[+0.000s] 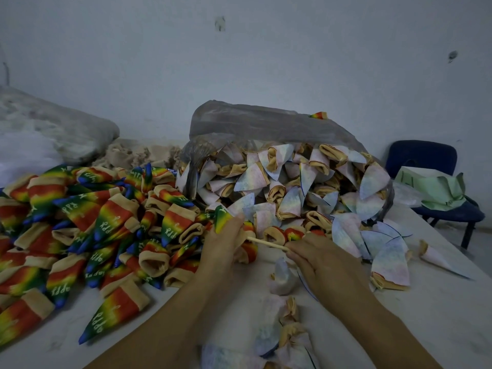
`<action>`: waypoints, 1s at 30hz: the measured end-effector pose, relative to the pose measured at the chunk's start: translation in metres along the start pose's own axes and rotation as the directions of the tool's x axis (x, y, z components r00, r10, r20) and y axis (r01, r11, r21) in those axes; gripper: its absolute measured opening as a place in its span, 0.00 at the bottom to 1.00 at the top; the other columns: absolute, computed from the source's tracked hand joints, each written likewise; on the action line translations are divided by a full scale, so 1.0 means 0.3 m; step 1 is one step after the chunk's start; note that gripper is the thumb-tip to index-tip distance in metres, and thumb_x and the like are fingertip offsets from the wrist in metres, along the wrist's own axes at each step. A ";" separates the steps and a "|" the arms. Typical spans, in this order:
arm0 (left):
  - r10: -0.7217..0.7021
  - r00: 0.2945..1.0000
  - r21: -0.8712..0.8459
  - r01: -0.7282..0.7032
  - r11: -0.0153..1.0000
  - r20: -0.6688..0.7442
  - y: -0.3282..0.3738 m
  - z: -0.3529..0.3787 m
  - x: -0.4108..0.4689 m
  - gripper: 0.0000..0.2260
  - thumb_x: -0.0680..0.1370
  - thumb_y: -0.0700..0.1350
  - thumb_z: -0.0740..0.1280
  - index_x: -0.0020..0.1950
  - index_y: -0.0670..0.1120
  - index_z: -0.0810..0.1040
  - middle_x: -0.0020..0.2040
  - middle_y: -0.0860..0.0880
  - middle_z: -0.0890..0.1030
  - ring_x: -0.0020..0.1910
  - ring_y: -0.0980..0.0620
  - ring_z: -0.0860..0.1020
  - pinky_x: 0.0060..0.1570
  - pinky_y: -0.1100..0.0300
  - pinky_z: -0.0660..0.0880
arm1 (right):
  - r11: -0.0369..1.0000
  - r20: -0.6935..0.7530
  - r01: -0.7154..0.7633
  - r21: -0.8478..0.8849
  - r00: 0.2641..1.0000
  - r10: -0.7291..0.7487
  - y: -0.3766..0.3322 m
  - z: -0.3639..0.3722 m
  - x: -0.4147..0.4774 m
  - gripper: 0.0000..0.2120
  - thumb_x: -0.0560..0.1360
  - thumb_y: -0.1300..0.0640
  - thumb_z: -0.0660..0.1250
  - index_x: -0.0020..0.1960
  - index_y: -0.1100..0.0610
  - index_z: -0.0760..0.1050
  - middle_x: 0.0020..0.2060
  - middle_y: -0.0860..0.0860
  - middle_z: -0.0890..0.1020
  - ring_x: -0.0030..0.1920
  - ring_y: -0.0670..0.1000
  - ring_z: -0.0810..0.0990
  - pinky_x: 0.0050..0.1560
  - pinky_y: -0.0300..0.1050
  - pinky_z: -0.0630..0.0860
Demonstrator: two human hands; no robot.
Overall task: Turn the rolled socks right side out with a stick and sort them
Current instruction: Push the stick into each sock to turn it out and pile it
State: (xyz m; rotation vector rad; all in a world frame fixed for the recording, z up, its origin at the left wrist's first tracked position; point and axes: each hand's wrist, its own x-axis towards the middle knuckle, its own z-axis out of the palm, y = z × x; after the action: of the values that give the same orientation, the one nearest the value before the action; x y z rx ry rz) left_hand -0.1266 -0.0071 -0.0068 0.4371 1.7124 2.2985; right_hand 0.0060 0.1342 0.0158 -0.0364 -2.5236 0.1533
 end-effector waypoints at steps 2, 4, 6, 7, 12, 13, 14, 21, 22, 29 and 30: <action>-0.039 0.999 -0.029 0.038 0.999 -0.030 0.000 0.014 -0.002 0.26 0.81 0.47 0.63 0.21 0.50 0.65 0.20 0.52 0.61 0.19 0.54 0.57 0.22 0.64 0.55 | 1.000 0.042 0.018 0.010 0.999 -0.019 -0.032 -0.012 0.002 0.05 0.71 0.53 0.68 0.46 0.52 0.81 0.35 0.48 0.78 0.36 0.51 0.78 0.29 0.45 0.76; -0.086 0.994 -0.067 0.082 0.994 -0.065 0.004 0.033 -0.004 0.28 0.81 0.46 0.62 0.19 0.50 0.65 0.20 0.52 0.61 0.18 0.55 0.57 0.20 0.65 0.56 | 0.998 0.116 0.028 0.047 0.993 -0.033 -0.052 -0.003 0.014 0.09 0.71 0.53 0.69 0.49 0.55 0.80 0.41 0.51 0.80 0.41 0.53 0.79 0.38 0.43 0.75; -0.103 0.990 -0.047 0.099 0.994 -0.099 0.006 0.047 -0.003 0.28 0.80 0.45 0.60 0.18 0.50 0.65 0.20 0.52 0.62 0.18 0.56 0.58 0.19 0.65 0.57 | 0.980 0.191 -0.060 0.190 0.981 0.024 -0.065 0.019 0.014 0.08 0.76 0.56 0.67 0.53 0.58 0.79 0.46 0.53 0.80 0.46 0.53 0.78 0.48 0.45 0.74; -0.100 0.989 -0.027 0.098 0.995 -0.112 0.008 0.051 -0.004 0.28 0.80 0.45 0.60 0.17 0.50 0.65 0.20 0.52 0.62 0.18 0.55 0.58 0.20 0.65 0.57 | 0.973 0.160 -0.094 0.209 0.985 0.061 -0.069 0.035 0.007 0.07 0.78 0.56 0.63 0.52 0.55 0.79 0.45 0.51 0.80 0.45 0.52 0.78 0.47 0.44 0.73; -0.067 0.986 0.066 0.078 0.995 -0.153 -0.011 0.065 0.006 0.29 0.80 0.50 0.59 0.17 0.50 0.66 0.21 0.51 0.64 0.21 0.53 0.61 0.24 0.61 0.61 | 0.874 0.151 -0.343 0.344 0.939 0.309 -0.119 0.088 -0.027 0.12 0.80 0.46 0.55 0.46 0.43 0.76 0.37 0.43 0.80 0.38 0.42 0.75 0.37 0.39 0.70; -0.069 0.985 0.086 0.083 0.993 -0.160 -0.018 0.070 0.009 0.30 0.81 0.51 0.60 0.17 0.50 0.67 0.21 0.51 0.65 0.22 0.53 0.63 0.24 0.60 0.62 | 0.847 0.176 -0.384 0.368 0.923 0.342 -0.121 0.094 -0.028 0.12 0.80 0.45 0.55 0.47 0.42 0.76 0.37 0.42 0.80 0.38 0.41 0.75 0.37 0.39 0.70; -0.056 0.987 0.101 0.072 0.992 -0.154 -0.025 0.074 0.010 0.30 0.81 0.53 0.60 0.17 0.50 0.67 0.21 0.51 0.65 0.23 0.53 0.63 0.25 0.59 0.63 | 0.842 0.180 -0.397 0.366 0.918 0.355 -0.118 0.099 -0.028 0.12 0.80 0.45 0.54 0.47 0.42 0.77 0.37 0.42 0.79 0.38 0.40 0.75 0.37 0.39 0.70; 0.064 0.995 0.126 -0.054 0.991 -0.076 -0.065 0.046 -0.018 0.33 0.69 0.78 0.54 0.34 0.49 0.78 0.37 0.46 0.78 0.38 0.52 0.77 0.46 0.54 0.74 | 0.931 0.114 -0.290 0.223 0.956 0.270 -0.075 0.085 -0.020 0.12 0.80 0.46 0.54 0.48 0.44 0.76 0.39 0.44 0.78 0.41 0.43 0.75 0.39 0.43 0.72; 0.015 0.994 0.087 -0.006 0.996 -0.109 -0.063 0.043 -0.019 0.39 0.67 0.79 0.53 0.44 0.46 0.82 0.45 0.45 0.83 0.46 0.50 0.80 0.55 0.52 0.76 | 0.947 0.096 -0.250 0.200 0.967 0.235 -0.066 0.076 -0.015 0.12 0.80 0.46 0.54 0.47 0.44 0.76 0.39 0.44 0.78 0.41 0.44 0.75 0.39 0.44 0.73; 0.015 0.986 0.063 -0.004 0.998 -0.166 -0.043 0.026 -0.032 0.48 0.52 0.86 0.55 0.51 0.53 0.84 0.49 0.47 0.85 0.55 0.46 0.81 0.61 0.47 0.76 | 0.999 -0.045 -0.029 0.029 0.999 0.030 0.017 0.001 0.000 0.12 0.78 0.50 0.61 0.42 0.51 0.81 0.33 0.46 0.76 0.33 0.49 0.76 0.29 0.43 0.68; 0.020 0.987 0.082 -0.007 0.997 -0.158 -0.044 0.023 -0.034 0.42 0.54 0.86 0.54 0.45 0.56 0.85 0.44 0.51 0.85 0.52 0.47 0.81 0.57 0.51 0.76 | 0.999 -0.049 -0.012 0.031 0.999 0.014 0.021 -0.010 0.002 0.14 0.77 0.49 0.60 0.41 0.52 0.81 0.32 0.47 0.76 0.32 0.49 0.76 0.28 0.40 0.66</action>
State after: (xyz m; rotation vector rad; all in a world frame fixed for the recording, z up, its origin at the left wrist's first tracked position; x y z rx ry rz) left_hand -0.1144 -0.0009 -0.0186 0.2873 1.8883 2.3356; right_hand 0.0072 0.1409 0.0177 -0.0439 -2.4714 0.1941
